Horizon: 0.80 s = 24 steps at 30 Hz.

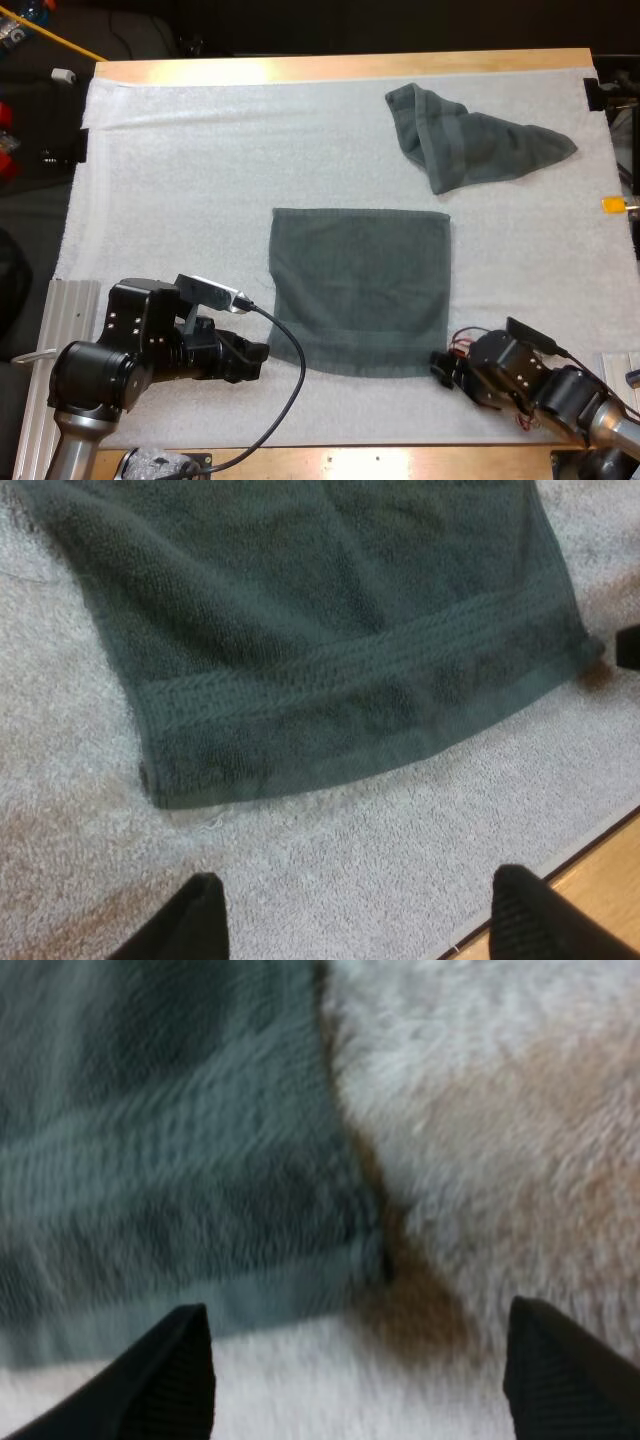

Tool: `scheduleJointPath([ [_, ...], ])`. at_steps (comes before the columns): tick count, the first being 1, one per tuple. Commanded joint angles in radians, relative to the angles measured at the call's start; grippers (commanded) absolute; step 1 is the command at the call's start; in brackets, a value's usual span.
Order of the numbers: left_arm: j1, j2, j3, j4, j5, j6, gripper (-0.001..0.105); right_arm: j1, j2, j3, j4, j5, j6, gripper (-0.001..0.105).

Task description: Pick towel from pile, fold and stack

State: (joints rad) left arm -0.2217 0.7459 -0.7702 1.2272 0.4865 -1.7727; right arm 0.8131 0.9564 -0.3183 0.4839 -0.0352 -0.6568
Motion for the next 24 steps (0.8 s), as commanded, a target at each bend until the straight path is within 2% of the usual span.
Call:
scheduleJointPath([
  [1,-0.005,-0.007,0.001,0.004,0.013,-0.002,0.054,-0.022,0.006,0.008,-0.036,-0.044,0.006,0.06],
  [3,-0.005,-0.007,0.001,0.004,0.013,-0.002,0.054,-0.062,0.026,0.024,-0.081,-0.101,0.01,0.06],
  [6,-0.005,-0.007,0.001,0.004,0.013,-0.002,0.054,-0.089,0.058,0.028,-0.118,-0.129,0.01,0.06],
  [11,-0.005,-0.007,0.001,0.004,0.013,-0.002,0.054,-0.089,0.114,0.028,-0.194,-0.195,0.019,0.06],
  [14,-0.005,-0.007,0.001,0.004,0.013,-0.002,0.054,-0.089,0.151,0.028,-0.214,-0.197,0.034,0.06],
  [16,-0.005,-0.007,0.001,0.004,0.013,-0.002,0.054,-0.089,0.168,0.028,-0.219,-0.186,0.038,0.057],
  [24,-0.005,-0.007,0.001,0.004,0.013,0.0,0.054,-0.089,0.169,0.028,-0.219,-0.142,0.052,0.027],
])
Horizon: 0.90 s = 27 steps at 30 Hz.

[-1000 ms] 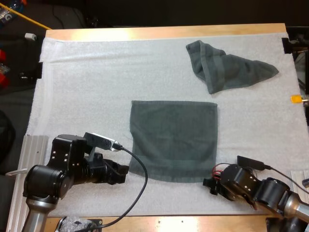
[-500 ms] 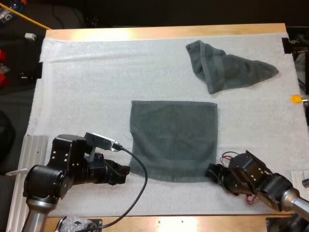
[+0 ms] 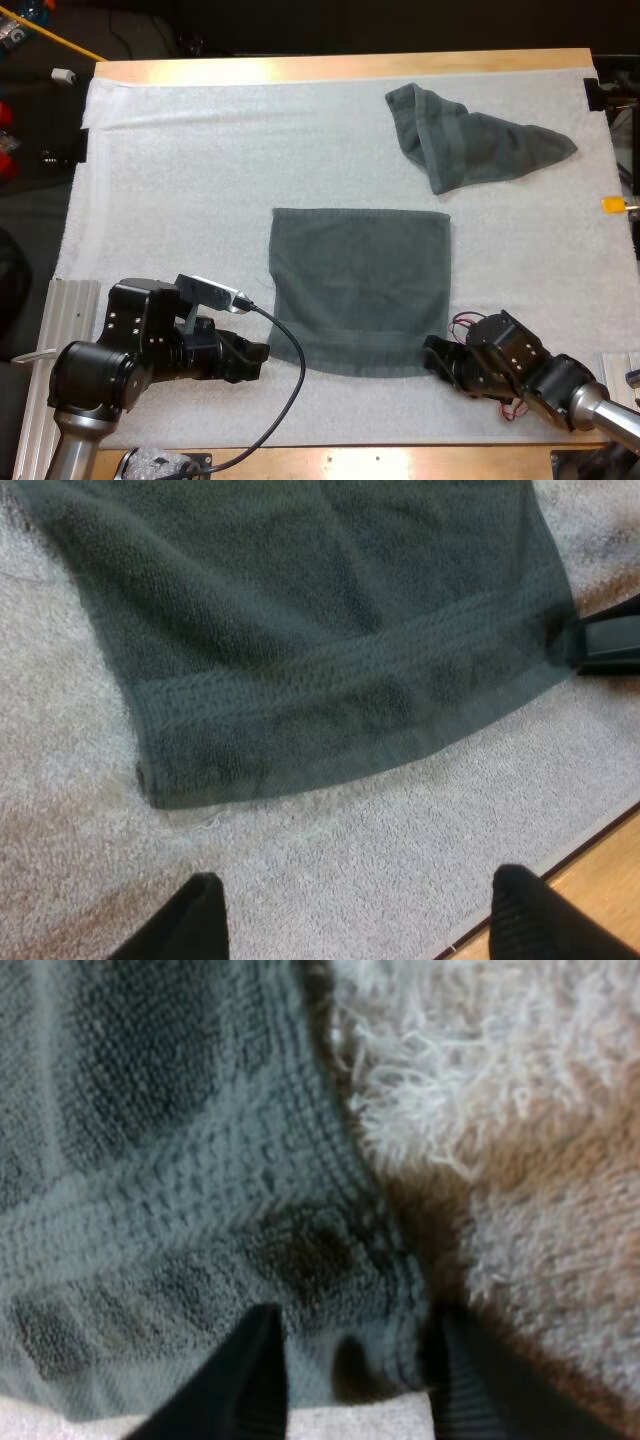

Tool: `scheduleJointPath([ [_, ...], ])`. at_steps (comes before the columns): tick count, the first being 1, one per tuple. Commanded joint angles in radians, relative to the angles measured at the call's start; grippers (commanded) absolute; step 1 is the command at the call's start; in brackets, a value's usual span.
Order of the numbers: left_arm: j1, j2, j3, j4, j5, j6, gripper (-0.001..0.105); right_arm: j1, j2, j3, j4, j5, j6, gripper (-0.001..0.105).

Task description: Pick towel from pile, fold and stack

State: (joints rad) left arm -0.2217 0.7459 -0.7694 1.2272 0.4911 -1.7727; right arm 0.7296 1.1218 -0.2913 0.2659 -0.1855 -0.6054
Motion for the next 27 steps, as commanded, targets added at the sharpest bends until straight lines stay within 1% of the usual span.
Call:
scheduleJointPath([
  [1,-0.005,-0.007,0.002,0.004,0.008,0.0,0.054,-0.005,0.003,0.001,-0.001,0.009,0.001,0.026],
  [4,-0.005,0.002,0.011,0.002,0.008,0.0,0.054,-0.005,0.003,0.001,-0.001,0.023,0.001,0.017],
  [8,-0.005,0.014,0.04,-0.009,0.008,0.0,0.054,-0.005,0.003,0.001,-0.001,0.028,-0.007,0.001],
  [10,-0.005,0.02,0.058,-0.033,0.008,0.0,0.054,-0.005,0.003,0.001,0.001,0.028,-0.02,0.0],
  [14,-0.005,0.045,0.086,-0.132,0.008,-0.002,0.054,0.015,0.003,0.001,0.007,0.034,-0.027,0.0],
  [18,-0.005,0.093,0.089,-0.222,0.015,-0.002,0.054,0.061,0.003,0.001,0.007,0.063,-0.027,0.0],
  [22,-0.005,0.159,0.089,-0.268,0.016,-0.002,0.054,0.092,0.003,0.001,0.007,0.079,-0.027,0.0],
  [27,-0.005,0.296,0.089,-0.288,0.016,0.001,0.054,0.093,0.003,0.001,0.007,0.078,-0.027,0.0],
])
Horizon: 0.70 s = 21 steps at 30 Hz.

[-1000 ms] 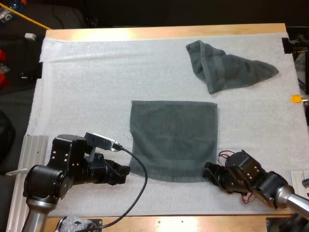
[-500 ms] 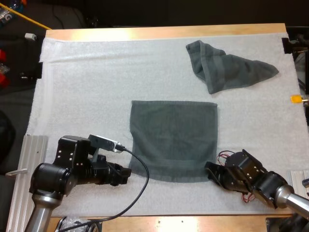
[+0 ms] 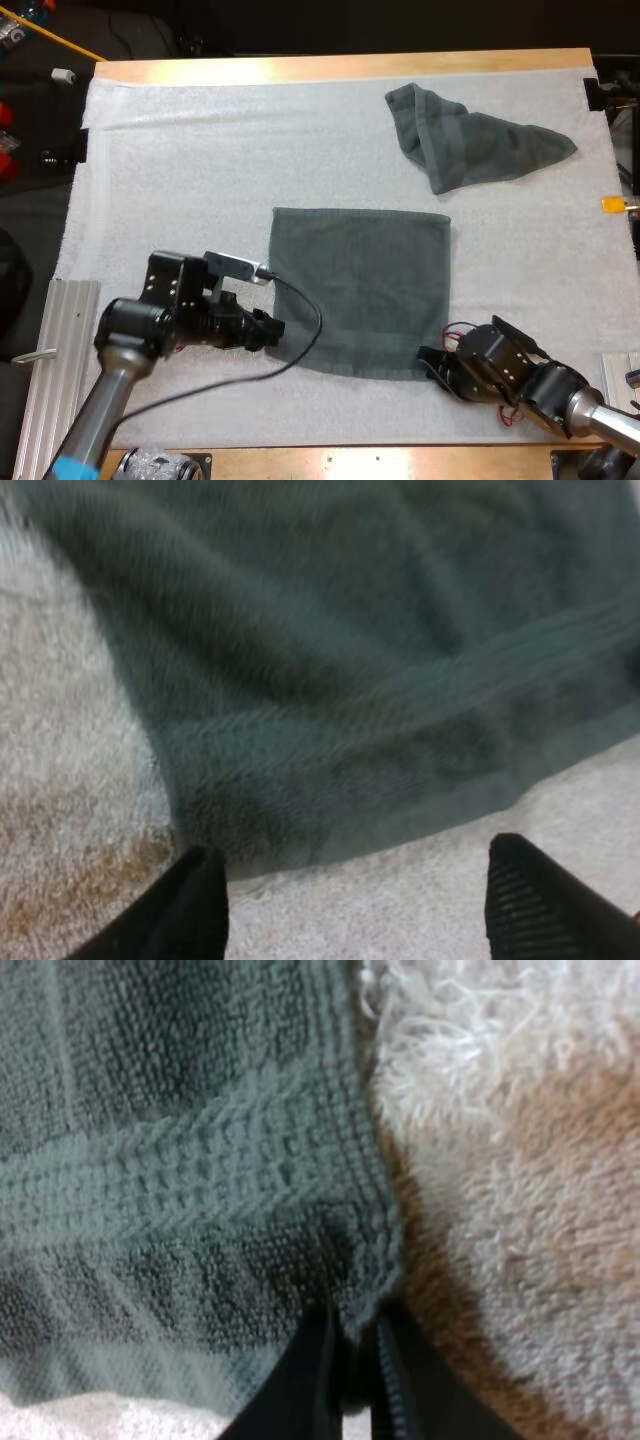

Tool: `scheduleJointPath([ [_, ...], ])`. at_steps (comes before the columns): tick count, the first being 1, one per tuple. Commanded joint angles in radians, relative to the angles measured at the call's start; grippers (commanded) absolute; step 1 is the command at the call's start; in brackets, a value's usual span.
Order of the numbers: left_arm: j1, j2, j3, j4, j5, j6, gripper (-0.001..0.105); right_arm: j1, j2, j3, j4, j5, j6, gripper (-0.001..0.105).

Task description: Pick towel from pile, fold and stack

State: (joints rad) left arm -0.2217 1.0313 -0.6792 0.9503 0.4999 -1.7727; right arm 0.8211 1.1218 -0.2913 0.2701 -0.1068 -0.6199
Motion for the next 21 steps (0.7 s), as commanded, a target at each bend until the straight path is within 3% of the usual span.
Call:
scheduleJointPath([
  [1,-0.005,0.022,-0.001,-0.011,0.007,0.003,0.054,0.001,0.003,0.001,0.002,-0.001,-0.012,0.0],
  [9,-0.005,0.252,-0.001,-0.024,0.007,0.029,0.054,0.001,0.003,0.001,0.002,0.001,-0.012,0.0],
  [21,-0.005,0.454,-0.001,-0.122,0.053,0.029,0.054,0.001,0.003,0.001,0.002,0.001,-0.012,0.0],
])
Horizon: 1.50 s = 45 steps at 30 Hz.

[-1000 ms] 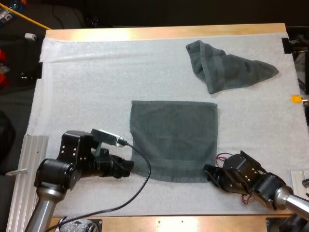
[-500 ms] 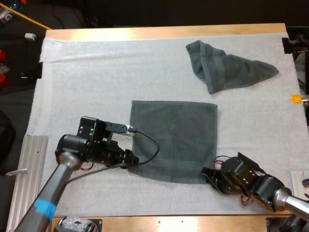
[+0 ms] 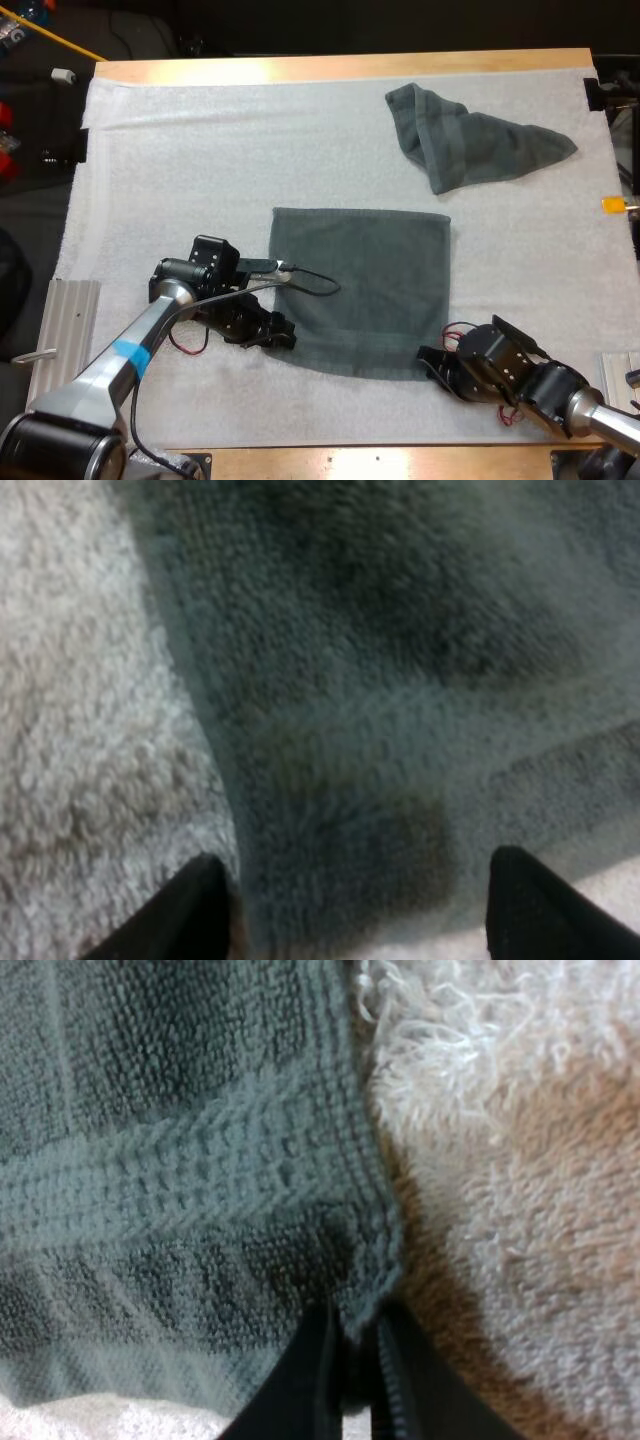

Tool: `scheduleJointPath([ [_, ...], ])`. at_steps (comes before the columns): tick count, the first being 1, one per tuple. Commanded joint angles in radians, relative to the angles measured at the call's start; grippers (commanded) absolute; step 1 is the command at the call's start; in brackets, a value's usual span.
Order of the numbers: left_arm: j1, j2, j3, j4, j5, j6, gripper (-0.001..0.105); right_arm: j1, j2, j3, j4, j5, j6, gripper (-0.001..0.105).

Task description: Pick towel from pile, fold and stack

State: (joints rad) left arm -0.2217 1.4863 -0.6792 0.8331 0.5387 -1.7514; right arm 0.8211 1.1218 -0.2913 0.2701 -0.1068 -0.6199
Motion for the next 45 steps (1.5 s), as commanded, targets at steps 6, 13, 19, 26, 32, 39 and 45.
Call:
scheduleJointPath([
  [6,-0.005,0.014,-0.001,0.0,0.014,0.007,0.052,0.001,0.003,0.001,0.002,0.001,-0.012,0.0],
  [13,-0.005,0.014,-0.001,0.044,0.014,0.007,0.045,0.001,0.003,-0.001,0.002,0.001,-0.012,0.0],
  [19,-0.005,0.014,-0.001,0.086,0.037,0.013,0.013,0.001,0.003,-0.005,0.002,-0.001,-0.021,0.0],
  [26,-0.005,-0.008,-0.001,0.167,0.077,0.097,0.0,0.001,0.005,-0.113,0.129,0.029,-0.168,0.0],
  [32,-0.005,-0.121,-0.001,0.23,0.074,0.113,0.0,0.001,0.005,-0.265,0.393,0.096,-0.354,0.0],
  [39,-0.005,-0.293,-0.001,0.343,0.074,0.113,0.0,0.032,-0.009,-0.38,0.594,0.107,-0.461,0.0],
  [45,-0.005,-0.375,-0.001,0.435,0.074,0.158,0.0,0.144,-0.078,-0.408,0.649,0.107,-0.423,0.0],
])
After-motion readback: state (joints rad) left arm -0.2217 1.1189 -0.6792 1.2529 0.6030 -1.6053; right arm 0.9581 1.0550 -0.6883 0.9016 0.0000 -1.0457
